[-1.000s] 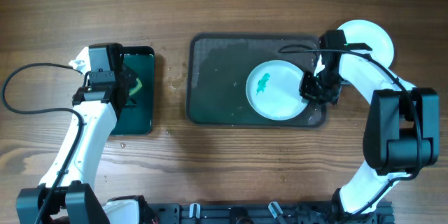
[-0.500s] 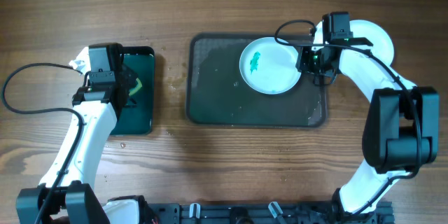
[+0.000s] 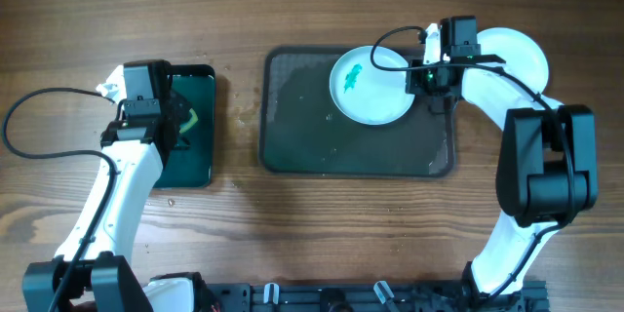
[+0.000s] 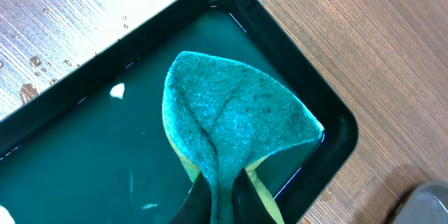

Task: Clean dirty plates on tray and stack at the side
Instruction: 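Drag the last plate toward the tray's upper left with right gripper, then carry sponge with left gripper from black tray onto the last plate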

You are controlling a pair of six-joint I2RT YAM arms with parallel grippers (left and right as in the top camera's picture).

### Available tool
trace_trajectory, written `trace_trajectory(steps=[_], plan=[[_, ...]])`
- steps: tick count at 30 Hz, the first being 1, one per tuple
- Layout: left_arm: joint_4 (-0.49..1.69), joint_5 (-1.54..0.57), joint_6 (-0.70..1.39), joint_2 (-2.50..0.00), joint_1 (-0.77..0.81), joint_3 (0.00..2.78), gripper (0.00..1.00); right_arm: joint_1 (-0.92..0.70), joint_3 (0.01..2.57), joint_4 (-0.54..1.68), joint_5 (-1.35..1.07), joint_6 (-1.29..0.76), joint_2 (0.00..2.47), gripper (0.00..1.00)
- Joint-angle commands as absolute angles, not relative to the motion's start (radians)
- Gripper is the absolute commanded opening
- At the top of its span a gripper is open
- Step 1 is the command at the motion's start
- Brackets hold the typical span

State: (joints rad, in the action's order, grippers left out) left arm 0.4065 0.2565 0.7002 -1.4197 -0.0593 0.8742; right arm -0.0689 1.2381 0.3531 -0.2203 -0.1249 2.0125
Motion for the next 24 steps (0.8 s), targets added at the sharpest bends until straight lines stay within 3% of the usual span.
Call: trace_trajectory(steps=[1, 10, 18, 24], plan=[[0.375, 0.29, 0.688, -1.468, -0.065, 0.87, 0.04, -0.108, 1.249, 0.351, -0.223, -0.107, 2.04, 0.04], [0.293, 0.311, 0.688, -1.654, -0.133, 0.87, 0.04, -0.183, 1.249, 0.33, -0.223, -0.078, 2.04, 0.04], [0.204, 0.191, 0.688, -1.788, -0.17, 0.87, 0.04, -0.192, 1.249, 0.306, -0.223, -0.078, 2.04, 0.04], [0.193, 0.191, 0.656, -1.773, -0.17, 0.872, 0.04, -0.193, 1.249, 0.299, -0.223, -0.078, 2.04, 0.04]])
